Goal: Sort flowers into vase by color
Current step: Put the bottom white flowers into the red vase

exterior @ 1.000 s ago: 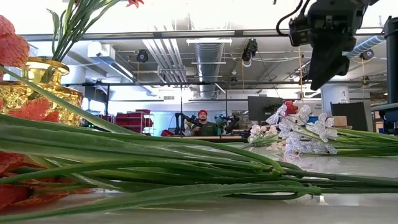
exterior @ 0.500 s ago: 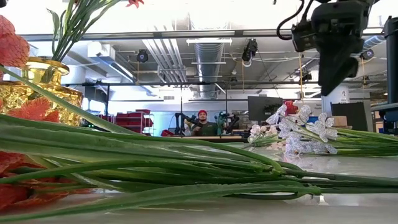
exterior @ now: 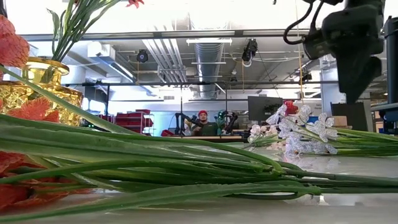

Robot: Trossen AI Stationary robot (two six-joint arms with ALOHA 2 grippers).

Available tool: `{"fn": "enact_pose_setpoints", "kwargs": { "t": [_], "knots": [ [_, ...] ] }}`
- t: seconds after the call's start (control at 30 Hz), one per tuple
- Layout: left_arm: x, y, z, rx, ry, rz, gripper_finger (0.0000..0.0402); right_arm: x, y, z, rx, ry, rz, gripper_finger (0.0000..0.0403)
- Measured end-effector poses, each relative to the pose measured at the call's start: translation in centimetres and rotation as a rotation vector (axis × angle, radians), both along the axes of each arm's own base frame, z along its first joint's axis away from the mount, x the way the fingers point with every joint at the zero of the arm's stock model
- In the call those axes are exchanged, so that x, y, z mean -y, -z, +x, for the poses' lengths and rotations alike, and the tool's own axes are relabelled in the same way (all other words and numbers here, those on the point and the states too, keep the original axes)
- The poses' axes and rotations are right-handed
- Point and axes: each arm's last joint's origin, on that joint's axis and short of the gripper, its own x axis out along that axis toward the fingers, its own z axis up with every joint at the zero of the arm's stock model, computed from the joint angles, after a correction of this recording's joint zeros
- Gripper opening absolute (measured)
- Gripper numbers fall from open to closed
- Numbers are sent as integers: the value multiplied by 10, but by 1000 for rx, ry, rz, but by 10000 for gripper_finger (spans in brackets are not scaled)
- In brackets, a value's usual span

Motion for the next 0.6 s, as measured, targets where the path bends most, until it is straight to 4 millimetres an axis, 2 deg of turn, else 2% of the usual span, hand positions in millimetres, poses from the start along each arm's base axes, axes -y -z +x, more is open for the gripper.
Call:
{"fn": "enact_pose_setpoints", "kwargs": {
  "t": [0.13, 0.37, 0.6],
  "knots": [
    [4, 1, 2, -3, 1, 6, 0, -10, 13, 6, -65, -10, -6, 306],
    [8, 6, 4, -17, 4, 31, 0, -38, 39, 20, -124, -117, 0, 296],
    [9, 9, 5, -26, 3, 48, 0, -43, 68, 30, -227, -140, -43, 287]
  ]
}}
